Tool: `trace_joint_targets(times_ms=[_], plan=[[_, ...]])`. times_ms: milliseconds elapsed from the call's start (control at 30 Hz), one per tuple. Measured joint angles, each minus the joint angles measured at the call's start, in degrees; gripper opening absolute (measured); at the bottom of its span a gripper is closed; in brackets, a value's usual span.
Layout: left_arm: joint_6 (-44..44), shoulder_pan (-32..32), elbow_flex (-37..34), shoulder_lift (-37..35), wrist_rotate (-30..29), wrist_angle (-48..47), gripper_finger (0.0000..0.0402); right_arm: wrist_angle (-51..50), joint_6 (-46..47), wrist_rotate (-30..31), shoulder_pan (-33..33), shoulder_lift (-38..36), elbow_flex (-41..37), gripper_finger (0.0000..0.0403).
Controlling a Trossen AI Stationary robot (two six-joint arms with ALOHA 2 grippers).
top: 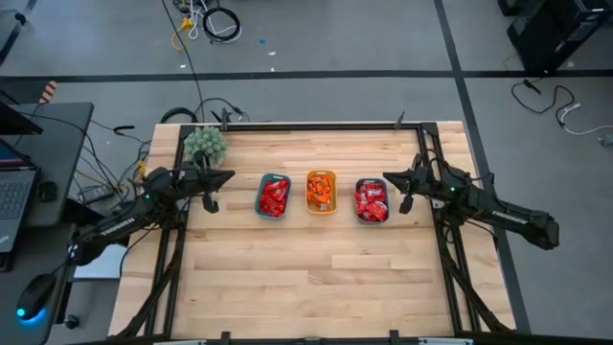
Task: Sort candy
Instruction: Return to Home Position
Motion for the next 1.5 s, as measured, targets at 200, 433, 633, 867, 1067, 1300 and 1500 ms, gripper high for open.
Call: trace_joint_targets(times_ms=[200, 433, 633, 867, 1067, 1300, 1500], plan=[[0.48, 0.04, -0.02, 0.0, 6.59, -2.07, 0.0002, -6.62, 1.04, -0.96, 0.64, -3.75, 2.89, 0.0], [-3.8, 0.39, -0.02, 0.0, 5.49, 2.24, 0.0002, 2.55, -0.85, 1.14, 0.36, -3.33, -1.07, 0.0], [-6.5, 0.76, -0.04, 0.0, -2.39, 8.06, 0.0002, 2.58, 0.16, 0.91, 0.38, -3.82, -1.08, 0.0], [-7.24, 1.12, -0.04, 0.0, -0.6, 11.91, 0.0002, 0.68, 0.61, 1.06, 0.54, -3.8, -0.32, 0.0], [-8.64, 1.18, -0.05, 0.03, 5.88, 2.32, 0.0002, 0.61, -0.52, 1.51, 0.04, -3.79, -0.27, 0.0], [-8.85, 0.92, -0.04, 0.0, 5.74, 1.96, 0.0002, 0.57, 0.03, 1.73, -1.7, -2.97, -0.25, 0.0001], [-9.17, 0.92, -0.05, 0.0, 5.58, 2.68, 0.0002, 0.64, 0.89, 1.75, -1.74, -2.82, -0.25, 0.0001]])
